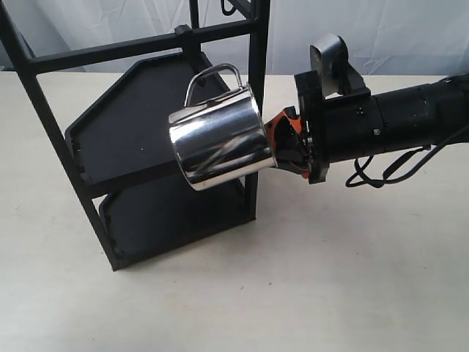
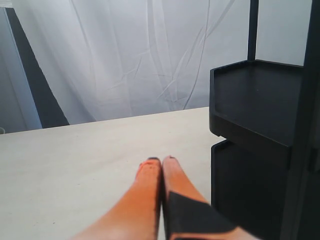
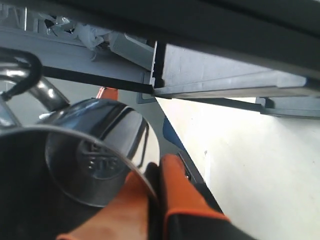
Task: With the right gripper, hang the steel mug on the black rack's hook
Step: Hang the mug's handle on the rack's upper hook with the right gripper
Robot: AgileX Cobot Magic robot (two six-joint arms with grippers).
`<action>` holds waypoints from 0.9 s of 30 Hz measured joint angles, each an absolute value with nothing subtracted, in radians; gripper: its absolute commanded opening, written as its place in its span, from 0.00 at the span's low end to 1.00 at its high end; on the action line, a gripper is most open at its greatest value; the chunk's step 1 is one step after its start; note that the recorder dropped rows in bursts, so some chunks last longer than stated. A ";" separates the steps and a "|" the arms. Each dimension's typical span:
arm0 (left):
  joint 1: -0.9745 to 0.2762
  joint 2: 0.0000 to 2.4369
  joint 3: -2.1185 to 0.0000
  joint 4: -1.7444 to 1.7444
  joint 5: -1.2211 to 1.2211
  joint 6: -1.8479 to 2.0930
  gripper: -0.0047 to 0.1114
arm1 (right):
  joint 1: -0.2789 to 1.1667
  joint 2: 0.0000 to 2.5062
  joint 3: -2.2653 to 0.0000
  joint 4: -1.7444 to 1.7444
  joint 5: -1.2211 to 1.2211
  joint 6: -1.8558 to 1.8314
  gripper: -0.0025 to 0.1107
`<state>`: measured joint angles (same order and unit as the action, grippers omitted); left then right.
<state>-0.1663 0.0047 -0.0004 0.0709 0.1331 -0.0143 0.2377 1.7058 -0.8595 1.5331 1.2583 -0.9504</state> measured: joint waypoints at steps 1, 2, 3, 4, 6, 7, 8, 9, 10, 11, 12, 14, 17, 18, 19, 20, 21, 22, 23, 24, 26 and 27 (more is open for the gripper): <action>-0.166 0.005 0.000 0.071 0.133 -0.014 0.05 | 0.240 1.712 -0.860 1.531 1.262 -0.959 0.01; -0.166 0.005 0.000 0.071 0.133 -0.014 0.05 | 0.240 1.717 -0.860 1.527 1.262 -0.969 0.01; -0.166 0.005 0.000 0.071 0.133 -0.014 0.05 | 0.240 1.717 -0.862 1.520 1.260 -0.971 0.01; -0.166 0.005 0.000 0.071 0.133 -0.014 0.05 | 0.240 1.717 -0.865 1.514 1.254 -0.975 0.01; -0.166 0.005 0.000 0.071 0.133 -0.014 0.05 | 0.242 1.717 -0.869 1.509 1.243 -0.978 0.01; -0.166 0.005 0.000 0.071 0.133 -0.014 0.05 | 0.242 1.717 -0.869 1.509 1.241 -0.980 0.01; -0.166 0.005 0.000 0.071 0.133 -0.014 0.05 | 0.242 1.717 -0.871 1.509 1.237 -0.980 0.01; -0.166 0.005 0.000 0.071 0.133 -0.014 0.05 | 0.242 1.717 -0.871 1.507 1.237 -0.980 0.01; -0.166 0.005 0.000 0.071 0.133 -0.014 0.05 | 0.242 1.717 -0.871 1.507 1.235 -0.982 0.01; -0.166 0.005 0.000 0.071 0.133 -0.014 0.05 | 0.242 1.717 -0.871 1.507 1.235 -0.983 0.01; -0.166 0.005 0.000 0.071 0.133 -0.014 0.05 | 0.242 1.717 -0.871 1.507 1.233 -0.984 0.01; -0.166 0.005 0.000 0.071 0.133 -0.014 0.05 | 0.242 1.717 -0.871 1.507 1.233 -0.984 0.01; -0.166 0.005 0.000 0.071 0.133 -0.014 0.05 | 0.242 1.717 -0.871 1.507 1.231 -0.984 0.02; -0.166 0.005 0.000 0.071 0.133 -0.014 0.05 | 0.242 1.717 -0.871 1.507 1.231 -0.984 0.02; -0.166 0.005 0.000 0.071 0.133 -0.014 0.05 | 0.242 1.717 -0.871 1.507 1.231 -0.984 0.02; -0.166 0.005 0.000 0.071 0.133 -0.014 0.05 | 0.242 1.717 -0.871 1.507 1.231 -0.984 0.02; -0.166 0.005 0.000 0.071 0.133 -0.014 0.05 | 0.242 1.717 -0.871 1.507 1.231 -0.984 0.02; -0.166 0.005 0.000 0.071 0.133 -0.014 0.05 | 0.242 1.717 -0.871 1.507 1.231 -0.984 0.02; -0.166 0.005 0.000 0.071 0.133 -0.014 0.05 | 0.242 1.717 -0.871 1.507 1.231 -0.984 0.02; -0.166 0.005 0.000 0.071 0.133 -0.014 0.05 | 0.242 1.717 -0.871 1.507 1.231 -0.984 0.02; -0.166 0.005 0.000 0.071 0.133 -0.014 0.05 | 0.242 1.717 -0.871 1.507 1.231 -0.984 0.02; -0.166 0.005 0.000 0.071 0.133 -0.014 0.05 | 0.242 1.717 -0.871 1.507 1.231 -0.984 0.02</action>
